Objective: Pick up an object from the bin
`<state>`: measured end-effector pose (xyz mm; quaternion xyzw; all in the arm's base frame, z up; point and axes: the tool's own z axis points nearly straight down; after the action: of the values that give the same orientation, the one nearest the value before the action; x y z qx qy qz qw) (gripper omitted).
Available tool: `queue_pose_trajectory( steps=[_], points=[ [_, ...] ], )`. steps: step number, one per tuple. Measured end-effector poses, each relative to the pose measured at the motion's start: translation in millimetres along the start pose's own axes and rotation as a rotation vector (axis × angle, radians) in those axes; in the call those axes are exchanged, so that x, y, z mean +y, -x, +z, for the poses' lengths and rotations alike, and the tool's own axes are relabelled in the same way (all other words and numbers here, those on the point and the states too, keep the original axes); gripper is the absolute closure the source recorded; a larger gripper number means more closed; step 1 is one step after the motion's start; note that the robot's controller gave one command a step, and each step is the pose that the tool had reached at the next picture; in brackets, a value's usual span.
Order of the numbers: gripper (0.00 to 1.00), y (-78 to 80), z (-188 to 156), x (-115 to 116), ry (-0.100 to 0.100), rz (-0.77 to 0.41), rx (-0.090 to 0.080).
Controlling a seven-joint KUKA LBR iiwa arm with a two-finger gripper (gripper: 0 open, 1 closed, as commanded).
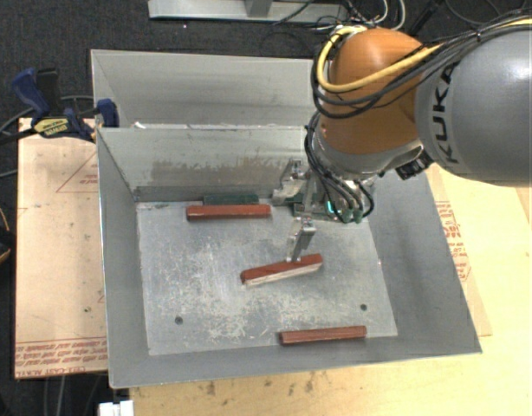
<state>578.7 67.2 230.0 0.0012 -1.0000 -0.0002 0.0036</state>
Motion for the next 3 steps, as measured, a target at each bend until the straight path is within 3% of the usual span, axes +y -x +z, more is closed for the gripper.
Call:
queue_pose_trajectory(
  steps=[1,2,3],
  points=[
    [0.0,1.4,-5,0,0.001,0.002,-0.008],
    [0.0,-22.8,30,-18,0.002,-0.05,-0.016],
    [1.0,-21.1,147,-26,0.004,-0.139,-0.038]
  ],
)
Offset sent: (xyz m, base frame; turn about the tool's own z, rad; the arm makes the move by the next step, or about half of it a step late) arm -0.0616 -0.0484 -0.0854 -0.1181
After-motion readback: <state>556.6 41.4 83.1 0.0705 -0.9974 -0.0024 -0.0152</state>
